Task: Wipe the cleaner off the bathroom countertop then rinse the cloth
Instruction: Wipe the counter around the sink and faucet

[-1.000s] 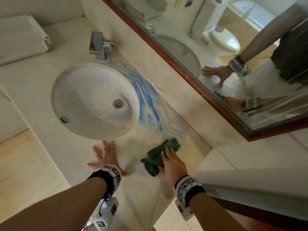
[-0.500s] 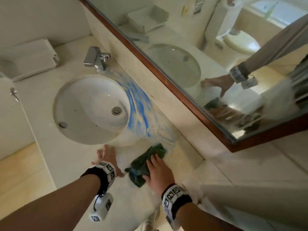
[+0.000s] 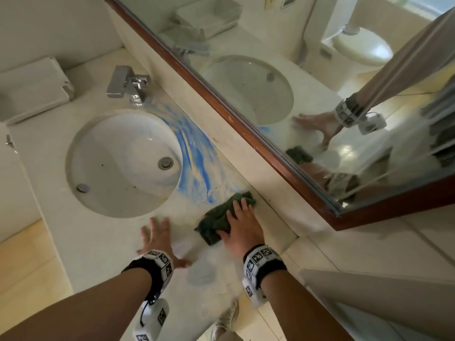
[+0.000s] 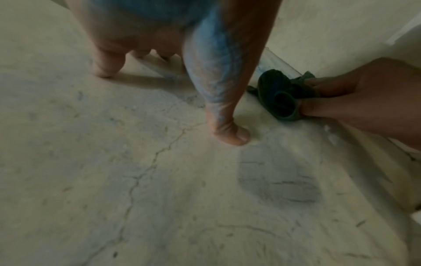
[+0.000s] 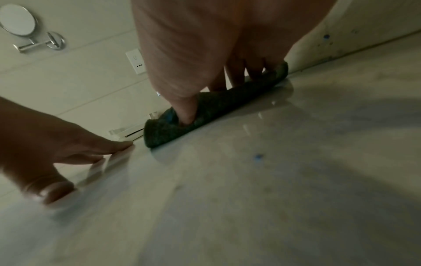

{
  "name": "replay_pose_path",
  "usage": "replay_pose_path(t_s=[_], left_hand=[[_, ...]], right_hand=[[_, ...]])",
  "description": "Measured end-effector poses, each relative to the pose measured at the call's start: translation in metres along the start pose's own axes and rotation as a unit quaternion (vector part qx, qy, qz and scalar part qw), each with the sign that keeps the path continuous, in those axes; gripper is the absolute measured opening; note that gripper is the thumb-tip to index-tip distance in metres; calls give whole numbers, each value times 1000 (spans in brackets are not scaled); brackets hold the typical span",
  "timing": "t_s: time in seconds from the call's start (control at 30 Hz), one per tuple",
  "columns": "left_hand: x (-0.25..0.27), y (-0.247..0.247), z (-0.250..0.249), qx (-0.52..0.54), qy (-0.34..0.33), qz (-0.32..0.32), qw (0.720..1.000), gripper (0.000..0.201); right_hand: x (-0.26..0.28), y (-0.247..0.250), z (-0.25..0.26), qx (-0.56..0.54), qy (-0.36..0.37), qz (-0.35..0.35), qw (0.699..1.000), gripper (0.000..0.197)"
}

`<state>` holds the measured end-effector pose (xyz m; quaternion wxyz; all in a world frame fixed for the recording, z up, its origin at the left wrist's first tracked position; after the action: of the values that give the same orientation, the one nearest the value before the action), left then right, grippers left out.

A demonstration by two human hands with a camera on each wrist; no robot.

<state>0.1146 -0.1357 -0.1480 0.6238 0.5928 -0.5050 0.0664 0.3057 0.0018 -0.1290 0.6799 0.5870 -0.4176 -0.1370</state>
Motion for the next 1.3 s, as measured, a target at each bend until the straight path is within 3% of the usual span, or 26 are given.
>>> replay_pose_path(t_s=[0.33, 0.57, 0.67, 0.83, 0.93, 1.2, 1.3], left_hand=[[4, 2, -3, 10, 9, 21, 1000, 154], [2, 3, -4, 15, 9, 18, 1000, 156], [0, 2, -2, 8, 3, 11, 1000, 157], [1, 3, -2, 21, 0, 13, 1000, 156], [2, 3, -2, 34, 4, 14, 999, 156], [4, 5, -5, 34, 7, 15, 999, 157], [4, 6, -5, 32, 6, 15, 999, 156]], right_hand=[[94, -55, -6, -66, -16, -5, 998, 61], [-1, -7, 7, -5, -29, 26, 999, 73], [-11, 0, 3, 0, -41, 44, 998, 74], [63, -34, -8, -35, -57, 3, 998, 61], [83, -44, -7, -28, -38, 25, 999, 65], [-23, 0, -14, 21, -38, 28, 999, 68], [-29, 6, -13, 25, -49, 41, 998, 67]])
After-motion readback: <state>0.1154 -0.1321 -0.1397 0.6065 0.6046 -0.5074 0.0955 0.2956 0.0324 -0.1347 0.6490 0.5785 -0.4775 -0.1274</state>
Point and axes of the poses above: each hand's wrist, its own x-axis away from the middle knuckle, its own y-axis out of the back of the hand, z = x × y, the point moved 4 cm from there along -x, towards the middle knuckle, and after that the axes turned 14 degrees about x, right-handed, at the moved point
